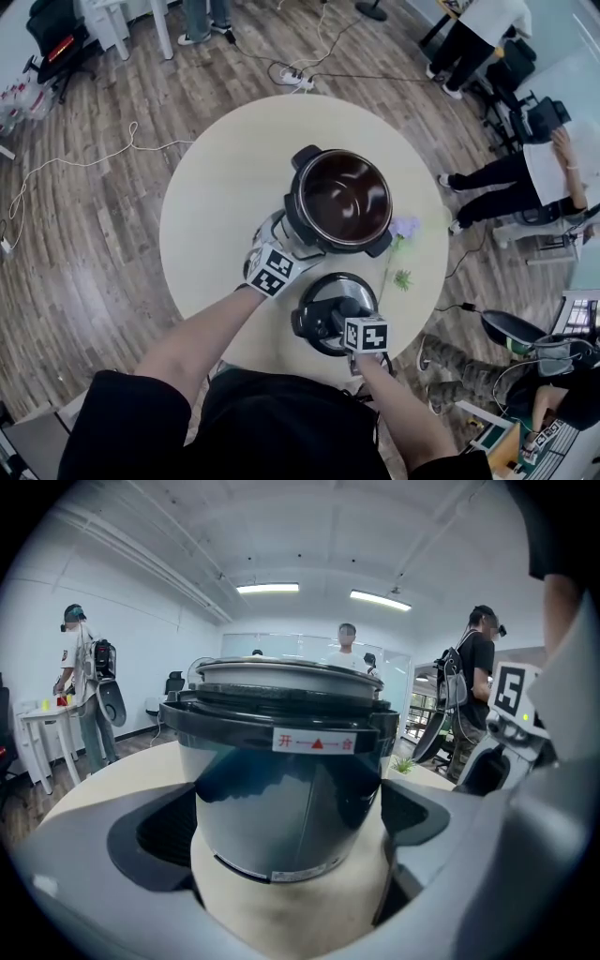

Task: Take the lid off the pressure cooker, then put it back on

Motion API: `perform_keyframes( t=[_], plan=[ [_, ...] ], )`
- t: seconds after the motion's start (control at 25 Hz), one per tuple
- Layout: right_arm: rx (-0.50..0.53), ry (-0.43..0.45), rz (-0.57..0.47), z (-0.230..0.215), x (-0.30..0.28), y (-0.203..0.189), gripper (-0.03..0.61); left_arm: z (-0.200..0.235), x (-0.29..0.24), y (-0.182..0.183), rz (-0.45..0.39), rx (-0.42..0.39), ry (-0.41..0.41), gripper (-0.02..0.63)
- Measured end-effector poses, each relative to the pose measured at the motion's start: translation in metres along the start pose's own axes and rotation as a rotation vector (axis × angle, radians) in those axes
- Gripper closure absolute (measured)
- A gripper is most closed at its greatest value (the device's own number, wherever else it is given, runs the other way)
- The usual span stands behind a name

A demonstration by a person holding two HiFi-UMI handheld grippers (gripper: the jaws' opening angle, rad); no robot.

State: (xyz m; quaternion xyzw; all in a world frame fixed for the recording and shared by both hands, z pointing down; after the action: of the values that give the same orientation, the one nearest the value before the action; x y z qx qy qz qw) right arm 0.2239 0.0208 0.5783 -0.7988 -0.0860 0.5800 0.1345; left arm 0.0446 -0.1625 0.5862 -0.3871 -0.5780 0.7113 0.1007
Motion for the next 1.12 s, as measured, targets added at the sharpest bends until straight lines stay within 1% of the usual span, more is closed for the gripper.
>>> perform_keyframes(
  t=[0.16, 0.32, 0.4, 0.48, 0.64, 0.8, 0.96, 1.12],
  plan=[
    [-0.033, 0.059, 0.023, -0.001, 0.034, 0.017, 0.293, 0.002, 0.002, 0.003, 0.001, -0.005, 0.001, 0.024],
    [-0.090, 0.104, 0.022, -0.024, 0.083, 0.037, 0.293, 0.001, 0.001, 0.004, -0.002, -0.003, 0.002, 0.023],
    [-0.106, 0.104, 0.018, -0.037, 0.112, 0.050, 0.293, 0.002, 0.001, 0.004, -0.004, -0.003, 0.003, 0.025],
    [-0.103, 0.082, 0.005, -0.050, 0.142, 0.066, 0.293, 0.002, 0.001, 0.002, -0.003, -0.002, 0.003, 0.025],
    [-0.057, 0.013, -0.034, -0.075, 0.200, 0.115, 0.293, 0.003, -0.001, 0.002, -0.001, 0.000, 0.002, 0.025],
    [-0.001, -0.037, -0.077, -0.080, 0.245, 0.173, 0.293, 0.003, 0.001, 0.003, -0.002, 0.000, 0.002, 0.025],
    [0.017, -0.026, -0.137, -0.071, 0.265, 0.231, 0.293, 0.003, 0.002, 0.004, -0.001, 0.000, 0.001, 0.025],
    [0.039, 0.003, -0.175, -0.046, 0.261, 0.282, 0.293, 0.001, 0.003, 0.005, -0.003, -0.001, 0.001, 0.025]
  ],
)
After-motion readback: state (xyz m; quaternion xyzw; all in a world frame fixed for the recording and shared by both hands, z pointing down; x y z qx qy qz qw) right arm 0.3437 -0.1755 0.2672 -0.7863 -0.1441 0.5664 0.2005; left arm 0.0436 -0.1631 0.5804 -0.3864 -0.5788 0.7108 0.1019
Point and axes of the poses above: the fingertips, and each gripper's own axes: x backward along the fingers, z to its left, y out of its top, the point moved 9 cm from there along x, backward along the fingers, and after that the axes turned 9 degrees about y, right-handed, at the moved point
